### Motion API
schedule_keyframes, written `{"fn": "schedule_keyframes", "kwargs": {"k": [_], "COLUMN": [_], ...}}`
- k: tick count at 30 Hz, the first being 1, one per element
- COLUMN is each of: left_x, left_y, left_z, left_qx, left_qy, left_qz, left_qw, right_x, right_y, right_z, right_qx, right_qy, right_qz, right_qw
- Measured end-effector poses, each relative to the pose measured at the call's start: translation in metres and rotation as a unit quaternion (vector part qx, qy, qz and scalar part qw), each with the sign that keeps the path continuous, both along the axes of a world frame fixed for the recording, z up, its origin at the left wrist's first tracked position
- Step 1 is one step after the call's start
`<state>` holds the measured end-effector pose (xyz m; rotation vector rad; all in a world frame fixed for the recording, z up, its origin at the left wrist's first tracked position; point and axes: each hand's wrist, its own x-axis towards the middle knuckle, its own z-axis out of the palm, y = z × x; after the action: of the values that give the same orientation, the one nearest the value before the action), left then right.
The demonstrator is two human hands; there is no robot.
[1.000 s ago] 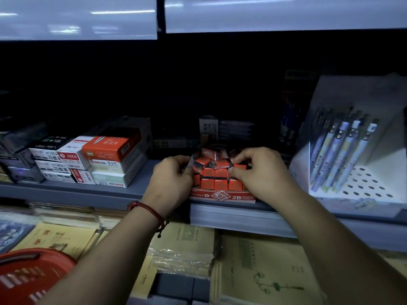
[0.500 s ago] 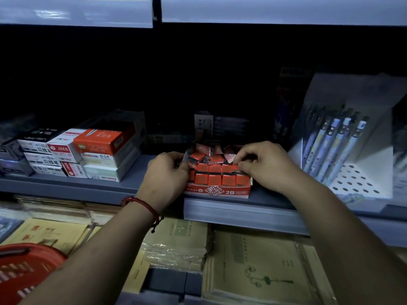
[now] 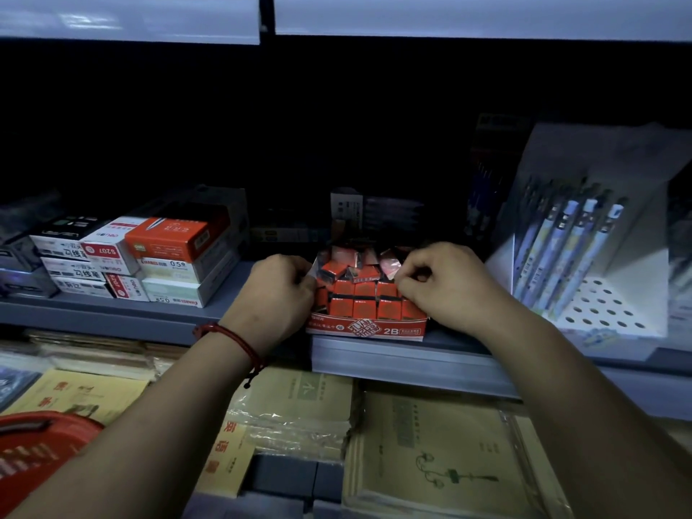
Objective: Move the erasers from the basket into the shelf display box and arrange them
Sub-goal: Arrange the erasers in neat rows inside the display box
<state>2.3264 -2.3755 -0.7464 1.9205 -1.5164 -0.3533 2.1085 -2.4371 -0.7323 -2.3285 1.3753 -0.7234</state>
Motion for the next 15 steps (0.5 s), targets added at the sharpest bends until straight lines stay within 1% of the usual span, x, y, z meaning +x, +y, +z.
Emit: {"fn": "schedule_keyframes", "kwargs": {"k": [3, 5, 8, 11, 12, 13, 15], "left_x": [0.005, 0.008, 0.011, 0.012, 0.012, 0.012, 0.009], "left_y": [0.007, 0.013, 0.024, 0.038, 0.042, 0.046, 0.053], "left_z": [0.002, 0.001, 0.003, 0.008, 0.009, 0.01, 0.011], "left_qx": [0.002, 0.001, 0.012, 0.017, 0.018, 0.022, 0.046], "left_qy": [-0.048, -0.064, -0.074, -0.074, -0.061, -0.028, 0.097], "left_qz": [-0.016, -0.02, -0.016, 0.002, 0.004, 0.006, 0.015], "left_qw": [0.999, 0.998, 0.997, 0.997, 0.998, 0.999, 0.994], "right_x": [0.0, 0.003, 0.005, 0.005, 0.006, 0.008, 0.015], "right_y": [0.007, 0.015, 0.026, 0.035, 0.037, 0.039, 0.047], "right_z": [-0.009, -0.016, -0.02, -0.018, -0.018, -0.019, -0.019], "right_qx": [-0.071, -0.085, -0.066, -0.014, 0.003, 0.016, 0.035], "right_qy": [0.013, -0.014, -0.065, -0.054, -0.049, -0.048, -0.061], "right_qz": [-0.009, -0.029, -0.078, -0.105, -0.098, -0.087, -0.064], "right_qw": [0.997, 0.996, 0.993, 0.993, 0.994, 0.995, 0.995]}}
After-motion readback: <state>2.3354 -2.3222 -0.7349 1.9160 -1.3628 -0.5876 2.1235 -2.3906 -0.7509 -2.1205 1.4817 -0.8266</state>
